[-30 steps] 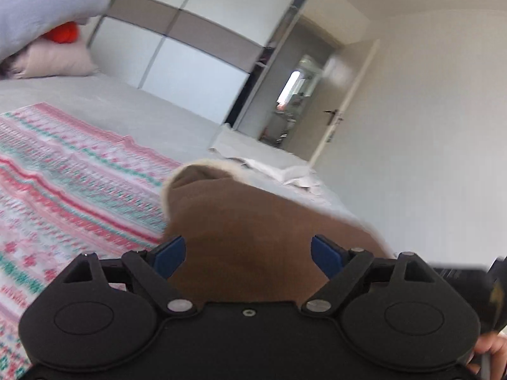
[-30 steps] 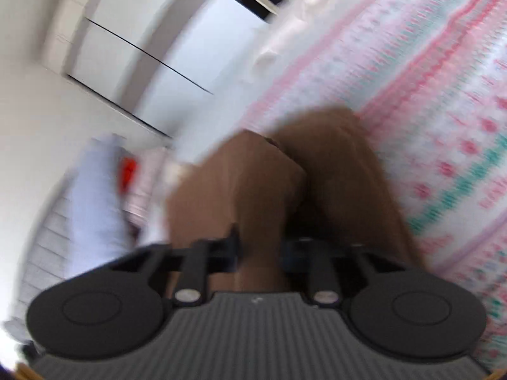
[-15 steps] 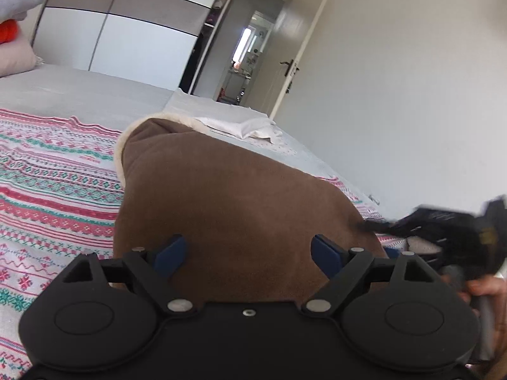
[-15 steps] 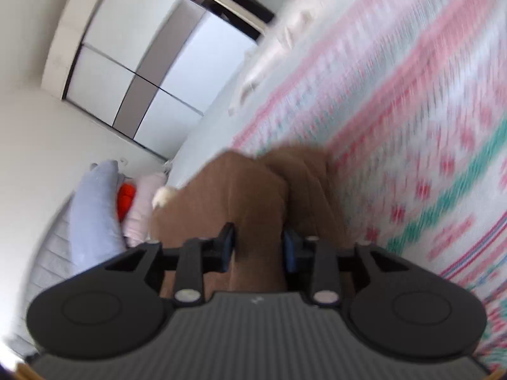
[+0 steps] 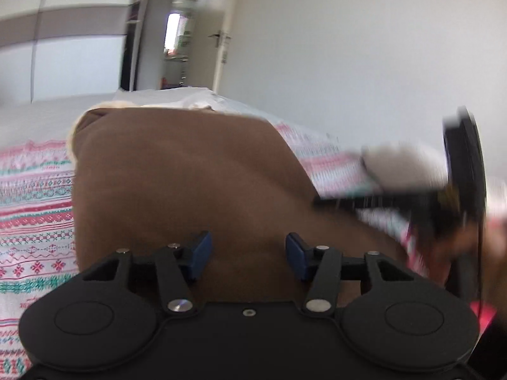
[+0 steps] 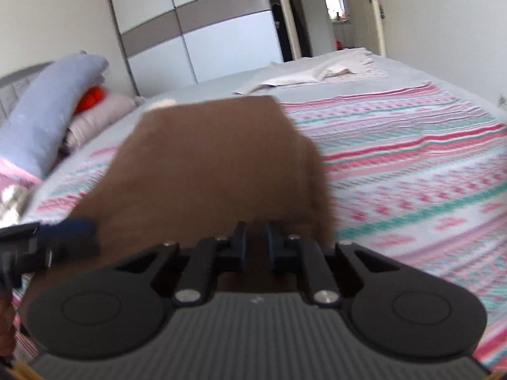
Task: Fold large clothes
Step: 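Release the folded coat and pull both tools back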
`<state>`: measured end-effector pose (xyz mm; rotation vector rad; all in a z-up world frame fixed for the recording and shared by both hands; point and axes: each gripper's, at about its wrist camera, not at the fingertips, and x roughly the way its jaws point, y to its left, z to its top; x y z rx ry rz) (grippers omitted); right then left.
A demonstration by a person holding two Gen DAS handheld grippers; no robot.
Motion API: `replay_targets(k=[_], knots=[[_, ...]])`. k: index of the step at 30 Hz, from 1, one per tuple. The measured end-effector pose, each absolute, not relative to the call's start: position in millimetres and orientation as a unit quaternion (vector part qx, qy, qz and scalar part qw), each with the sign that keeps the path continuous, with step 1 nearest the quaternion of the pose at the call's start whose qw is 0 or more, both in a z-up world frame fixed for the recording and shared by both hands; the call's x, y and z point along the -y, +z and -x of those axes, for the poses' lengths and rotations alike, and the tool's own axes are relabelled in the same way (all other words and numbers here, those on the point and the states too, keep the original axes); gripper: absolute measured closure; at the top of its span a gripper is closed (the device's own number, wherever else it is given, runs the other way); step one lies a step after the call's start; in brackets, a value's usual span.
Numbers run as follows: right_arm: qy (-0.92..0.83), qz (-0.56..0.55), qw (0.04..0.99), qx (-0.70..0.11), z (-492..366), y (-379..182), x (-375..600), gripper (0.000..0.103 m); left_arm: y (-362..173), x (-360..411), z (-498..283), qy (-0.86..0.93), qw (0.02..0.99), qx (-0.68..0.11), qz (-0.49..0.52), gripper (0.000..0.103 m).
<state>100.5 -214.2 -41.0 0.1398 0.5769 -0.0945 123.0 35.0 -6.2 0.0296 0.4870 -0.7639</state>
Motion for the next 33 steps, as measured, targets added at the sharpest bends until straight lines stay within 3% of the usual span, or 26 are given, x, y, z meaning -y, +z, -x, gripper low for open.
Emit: replay_targets(k=[3, 7, 10, 13, 19, 26, 28, 29, 30, 33], knots=[[-0.071, -0.096, 0.943, -0.31, -81, -48, 239, 0.088, -3, -40, -105, -0.381, 0.893, -0.239, -0.019, 0.053], [-0.036, -0.114, 0.956, -0.269, -50, -27, 240, 0.087, 14, -50, -83, -0.407, 0.883, -0.232, -0.007, 0.053], [0.009, -0.099, 0.966, -0.238, -34, -9, 220, 0.079, 22, -55, -70, -0.398, 0.894, -0.205, 0.01, 0.053], [0.05, -0.068, 0.97, -0.229, -29, -3, 198, 0.067, 12, -51, -72, -0.383, 0.896, -0.225, 0.002, 0.053], [0.04, -0.029, 0.946, -0.321, -41, -34, 186, 0.067, -4, -47, -66, -0.398, 0.875, -0.275, -0.01, 0.053], [0.016, -0.108, 0.92, -0.376, -25, -20, 209, 0.062, -1, -60, -45, -0.377, 0.867, -0.325, -0.019, 0.05], [0.007, -0.1, 0.924, -0.369, -14, -12, 206, 0.061, 6, -60, -39, -0.352, 0.875, -0.333, -0.012, 0.043], [-0.001, -0.091, 0.926, -0.365, -8, -9, 204, 0.058, 10, -60, -34, -0.335, 0.88, -0.337, -0.01, 0.039], [-0.007, -0.083, 0.928, -0.362, -2, -8, 201, 0.044, 15, -59, -29, -0.318, 0.885, -0.339, -0.013, 0.037], [-0.014, -0.069, 0.933, -0.352, 15, -1, 193, 0.038, 28, -54, -13, -0.269, 0.904, -0.332, -0.022, 0.019]])
